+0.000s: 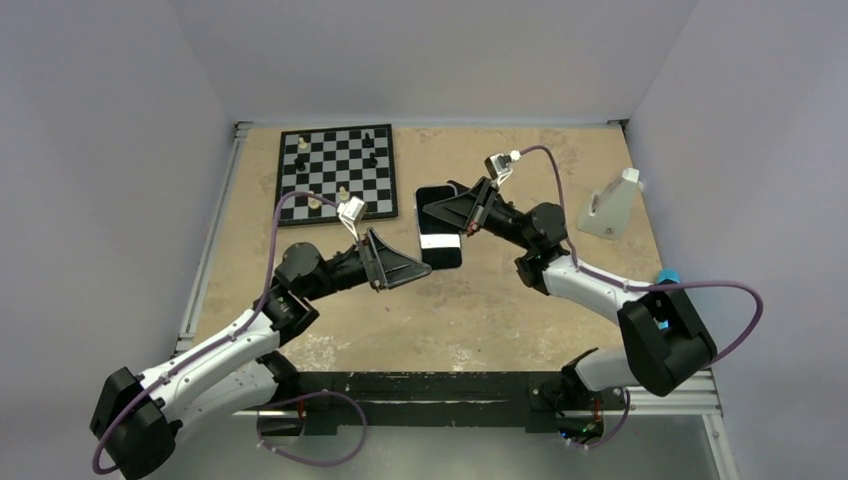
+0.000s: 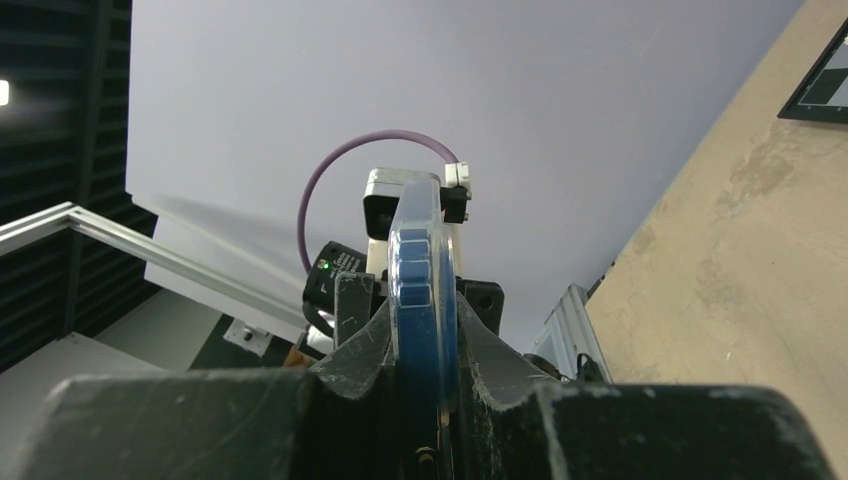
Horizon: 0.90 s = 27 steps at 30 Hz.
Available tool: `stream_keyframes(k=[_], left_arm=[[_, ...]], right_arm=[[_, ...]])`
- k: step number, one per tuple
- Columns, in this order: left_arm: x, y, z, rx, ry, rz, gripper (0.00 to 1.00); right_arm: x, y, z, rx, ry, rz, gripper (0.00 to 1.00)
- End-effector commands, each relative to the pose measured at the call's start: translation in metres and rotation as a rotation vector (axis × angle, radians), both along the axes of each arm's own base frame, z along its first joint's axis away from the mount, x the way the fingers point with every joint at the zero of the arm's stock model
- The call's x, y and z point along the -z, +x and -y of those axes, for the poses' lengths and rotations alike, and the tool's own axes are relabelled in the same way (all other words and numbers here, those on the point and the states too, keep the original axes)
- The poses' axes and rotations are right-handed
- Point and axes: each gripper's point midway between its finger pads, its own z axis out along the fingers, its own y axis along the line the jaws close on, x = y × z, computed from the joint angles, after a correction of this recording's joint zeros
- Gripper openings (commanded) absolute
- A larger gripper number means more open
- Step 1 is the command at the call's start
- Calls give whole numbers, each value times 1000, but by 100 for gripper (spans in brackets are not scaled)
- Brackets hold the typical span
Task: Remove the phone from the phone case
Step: Remove the phone case from the phone.
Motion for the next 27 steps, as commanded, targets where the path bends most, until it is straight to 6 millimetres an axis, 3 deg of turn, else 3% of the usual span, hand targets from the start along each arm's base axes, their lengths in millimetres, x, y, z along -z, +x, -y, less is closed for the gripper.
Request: stream_keyframes(k=[1,4,12,17,21,24,27], left_arm=[[-19,18,0,-81,-33,56,53],[-27,24,2,-99,-14,90,51],[-30,51,-3,-233,57,159,35],[-34,62,4,-239,59,180,14],[-38,64,-2,-266,58,208,0],[-43,62,-8,-290,63,216,0],[-42,61,-17,-315,63,150,0]], right_arm=[[-35,-26,-3,-46,86,87,0],[-27,-29,-9,-60,73,75,0],[-14,-37,-12,-73,29,90,0],[-10,-41,-12,-64,-20,120,0],[-7,-45,-13,-77,-88,164,0],[-1,-47,-15,-97,-165,209,28],[5,-50,-13,-119,-218,258,65]])
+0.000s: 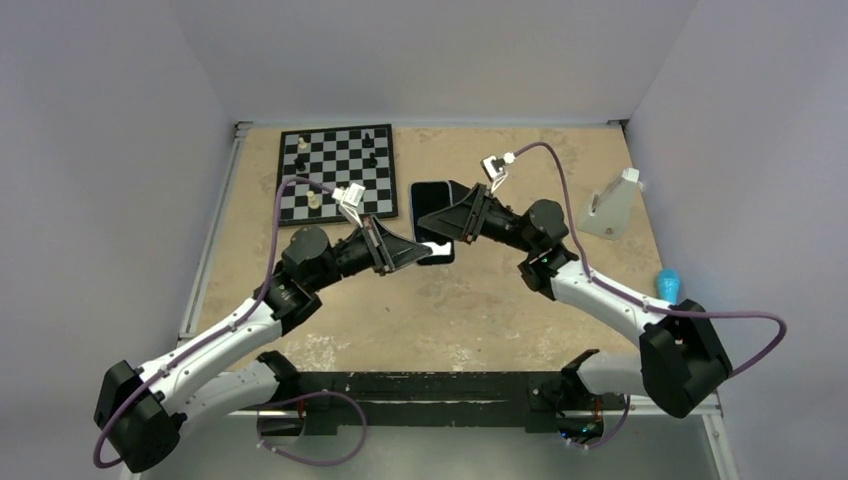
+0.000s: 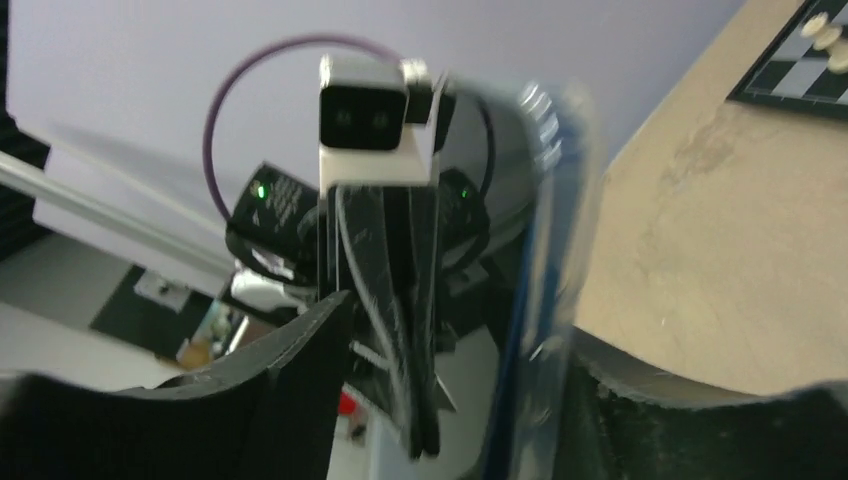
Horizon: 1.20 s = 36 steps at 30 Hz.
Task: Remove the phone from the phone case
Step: Remove the phone case from the phone.
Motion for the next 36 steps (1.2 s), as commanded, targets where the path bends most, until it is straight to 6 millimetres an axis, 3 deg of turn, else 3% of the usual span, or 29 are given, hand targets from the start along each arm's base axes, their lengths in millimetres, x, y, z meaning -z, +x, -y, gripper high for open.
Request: stream_keyframes(k=[1,2,4,9,11,15,22,30,36], left_arm=[[-40,28,-25,-197,-71,31,0],[-41,28,-29,-207,-85,9,0],[-43,28,-38,-240,-105,-47,0],[-58,23,-53,-289,-149,-104,0],[-63,21,-57,-303,-177,-120,0],[-70,21,-64,-330,-257,-148,0],[-79,20,-62,-305,-316,-147,0],[-78,18,-60,-283,-327,-147,0],[-81,15,-56,-250,-348,-141,0]], right_arm=[[1,-38,-4,-169,-104,166,74],[0,-40,0,-176,-95,184,81],[2,-41,11,-182,-82,202,86],[11,-42,37,-163,-44,249,87],[15,-41,37,-140,-44,240,83],[14,-37,40,-67,-4,220,63],[9,-30,19,-83,16,178,56],[-11,-41,-4,-181,106,187,49],[-6,-26,-12,-175,138,123,39]])
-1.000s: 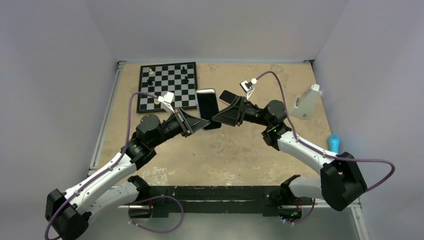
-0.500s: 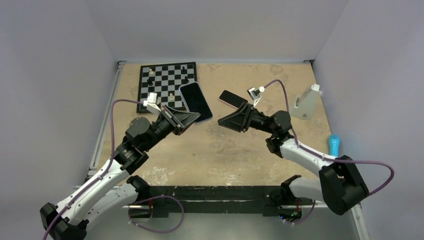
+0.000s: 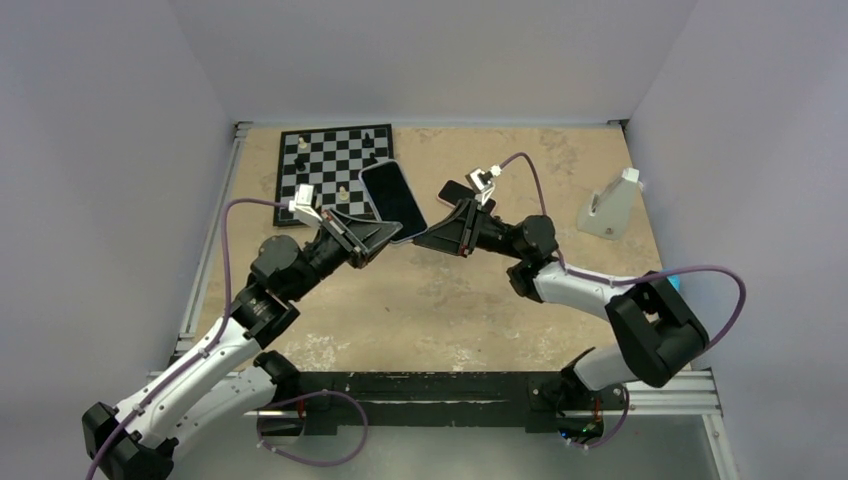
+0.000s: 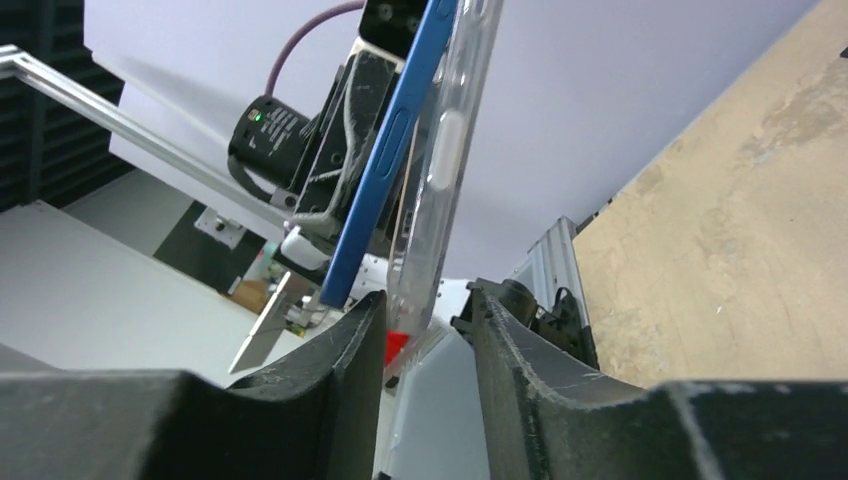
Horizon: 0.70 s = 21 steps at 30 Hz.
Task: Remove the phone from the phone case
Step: Remove the phone case from the phone.
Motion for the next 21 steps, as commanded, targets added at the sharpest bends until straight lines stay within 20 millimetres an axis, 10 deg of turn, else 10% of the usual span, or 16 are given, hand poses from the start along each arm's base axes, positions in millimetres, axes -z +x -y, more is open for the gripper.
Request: stream_keyframes(k=[1,8,17,21], left_arm=[[-39,-8,0,35,-109,114,0],[-31,-11,2,56,-111,87,0],[-7,-12,7,79,-75,39,0],[14,-8,-11,-21,54,23,0]], right_arm=[[-30,10,-2,17,108,34,37],[-41,33,-10,49,180,0,0],[-6,124,-26,375,-51,-157,0],[38,161,-3,514,-228,-229,0]])
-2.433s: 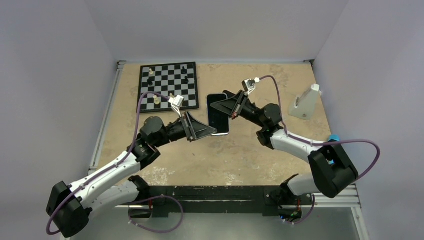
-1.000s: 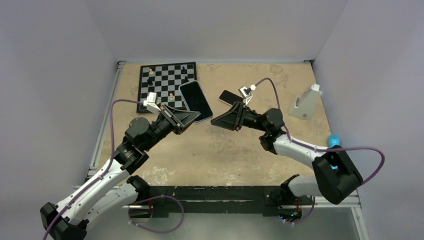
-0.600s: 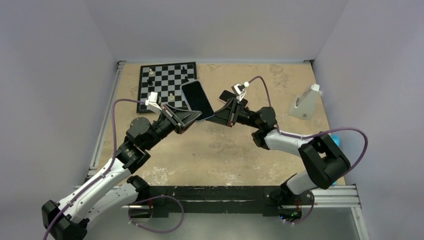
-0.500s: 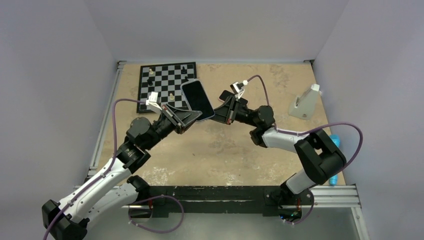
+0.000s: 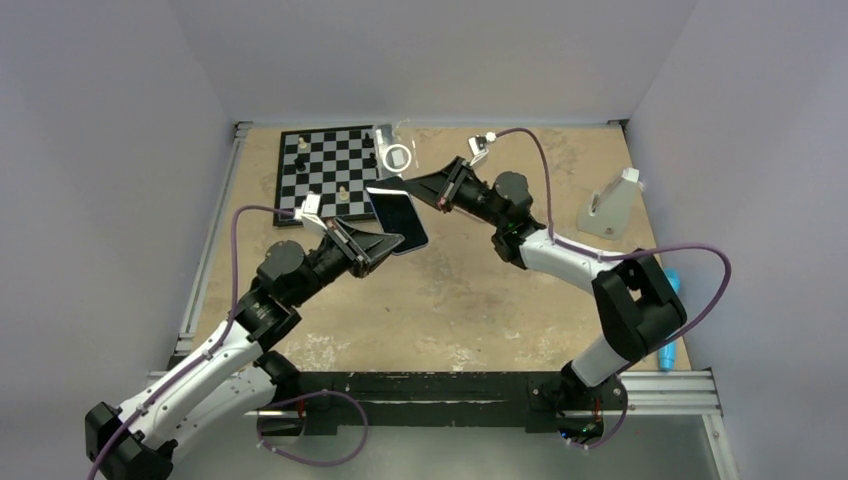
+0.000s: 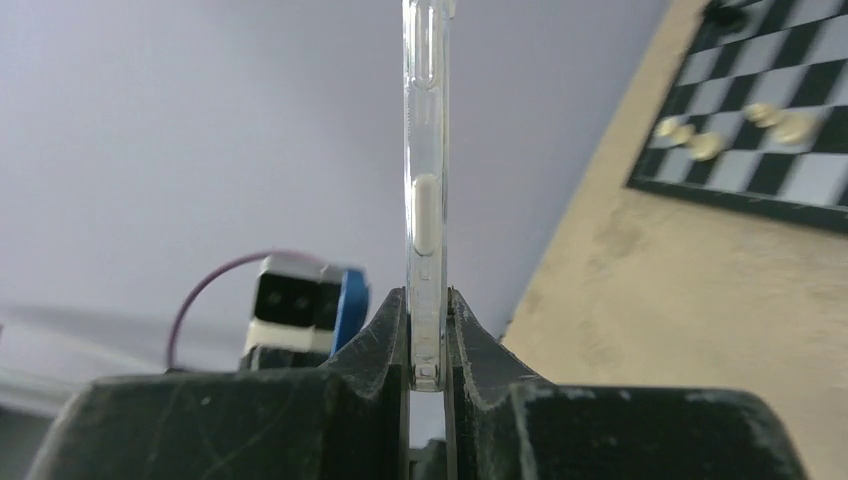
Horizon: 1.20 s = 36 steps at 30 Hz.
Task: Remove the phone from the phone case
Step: Remove the phone case from the phone, then place the phone at the center of the board.
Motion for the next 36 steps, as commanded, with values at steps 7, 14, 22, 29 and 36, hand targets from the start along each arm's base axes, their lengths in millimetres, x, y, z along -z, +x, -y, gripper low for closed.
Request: stream_keyframes(k=[7,14,22,29,36], left_arm=[[106,12,-140,-651,522,-388,0],[172,49,-182,-914,527,-633,0],[214,81,-228,-1138,345,-694,0],[235,99,-247,-1199,240,-716,0],[235,118,-263,-1258,176,-654,0]], right_arm=[[100,38,99,363,-512,-65,0],[112,-10,137,398,-634,-21,0],[100,-24,154,434,-687,26,0],[96,-24,153,422,-692,50,0],[99,-27,148,394,-678,41,0]])
